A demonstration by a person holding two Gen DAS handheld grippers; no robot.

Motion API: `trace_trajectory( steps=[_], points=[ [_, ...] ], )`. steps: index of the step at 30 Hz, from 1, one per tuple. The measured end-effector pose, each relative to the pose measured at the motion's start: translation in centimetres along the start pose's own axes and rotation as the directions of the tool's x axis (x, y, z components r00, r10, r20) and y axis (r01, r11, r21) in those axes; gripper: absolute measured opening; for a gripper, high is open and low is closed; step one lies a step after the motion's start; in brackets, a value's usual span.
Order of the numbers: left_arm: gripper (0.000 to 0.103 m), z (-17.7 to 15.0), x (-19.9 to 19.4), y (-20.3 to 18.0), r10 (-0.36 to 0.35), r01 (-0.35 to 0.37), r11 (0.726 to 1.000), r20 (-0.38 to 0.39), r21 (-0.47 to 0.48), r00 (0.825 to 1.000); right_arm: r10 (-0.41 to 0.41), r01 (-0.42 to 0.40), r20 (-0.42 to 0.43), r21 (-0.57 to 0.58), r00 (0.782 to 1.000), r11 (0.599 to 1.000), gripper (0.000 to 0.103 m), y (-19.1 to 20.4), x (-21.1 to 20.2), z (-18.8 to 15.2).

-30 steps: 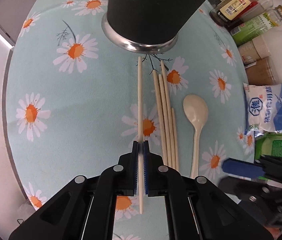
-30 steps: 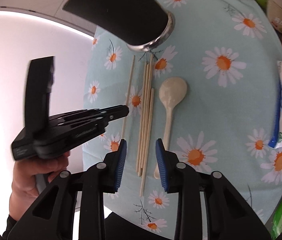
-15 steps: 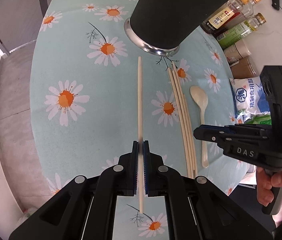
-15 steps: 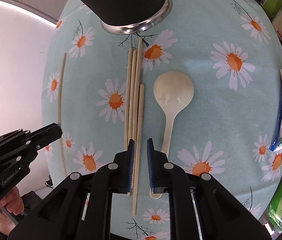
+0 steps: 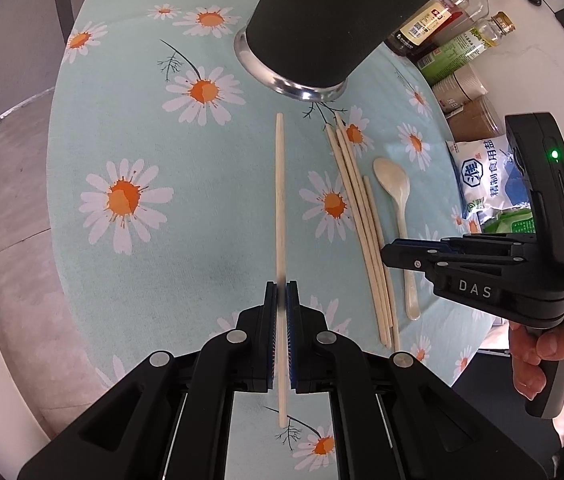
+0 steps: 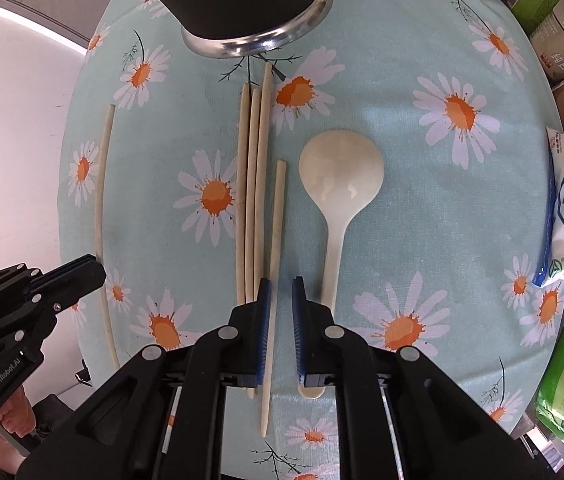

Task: Organize utensils
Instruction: 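Grasp another wooden chopstick with the right tool while the left tool holds its chopstick, then lift both chopsticks upright and carry them over the black holder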

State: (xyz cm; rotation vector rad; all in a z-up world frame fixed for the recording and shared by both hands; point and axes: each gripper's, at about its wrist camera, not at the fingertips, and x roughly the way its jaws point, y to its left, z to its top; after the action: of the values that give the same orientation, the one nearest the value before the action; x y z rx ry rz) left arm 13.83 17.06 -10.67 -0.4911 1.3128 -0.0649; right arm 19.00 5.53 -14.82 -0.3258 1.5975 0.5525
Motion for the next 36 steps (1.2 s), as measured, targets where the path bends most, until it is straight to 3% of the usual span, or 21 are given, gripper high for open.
trace_trajectory(
  steps=[6,13,20,27,31,36],
  points=[
    [0.004,0.0,0.2,-0.2,-0.014,0.014,1.000,-0.010,0.017,1.000,-0.053,0.053,-0.001,-0.002,0.999,0.999,0.006,0.8,-0.4,0.0],
    [0.004,0.2,0.6,-0.4,-0.021,0.022,1.000,-0.022,0.021,1.000,-0.047,0.047,-0.009,0.018,0.999,0.999,0.006,1.0,-0.4,0.3],
    [0.004,0.4,0.3,-0.6,-0.008,0.008,1.000,-0.020,0.020,1.000,0.004,-0.004,0.001,0.007,1.000,1.000,0.006,-0.5,-1.8,0.4],
    [0.004,0.9,-0.5,-1.5,-0.006,0.006,1.000,0.001,0.017,1.000,0.092,-0.089,0.069,-0.037,0.993,0.995,0.006,-0.7,-5.5,0.4],
    [0.004,1.3,-1.8,-2.1,-0.025,0.024,1.000,0.041,0.006,0.999,0.228,-0.216,0.138,-0.097,0.964,0.972,0.006,-0.8,-8.5,0.4],
    [0.004,2.0,-4.4,-3.5,-0.064,0.062,0.998,0.139,0.021,0.988,0.315,-0.277,0.221,-0.187,0.923,0.943,0.006,-0.8,-11.7,0.7]
  ],
)
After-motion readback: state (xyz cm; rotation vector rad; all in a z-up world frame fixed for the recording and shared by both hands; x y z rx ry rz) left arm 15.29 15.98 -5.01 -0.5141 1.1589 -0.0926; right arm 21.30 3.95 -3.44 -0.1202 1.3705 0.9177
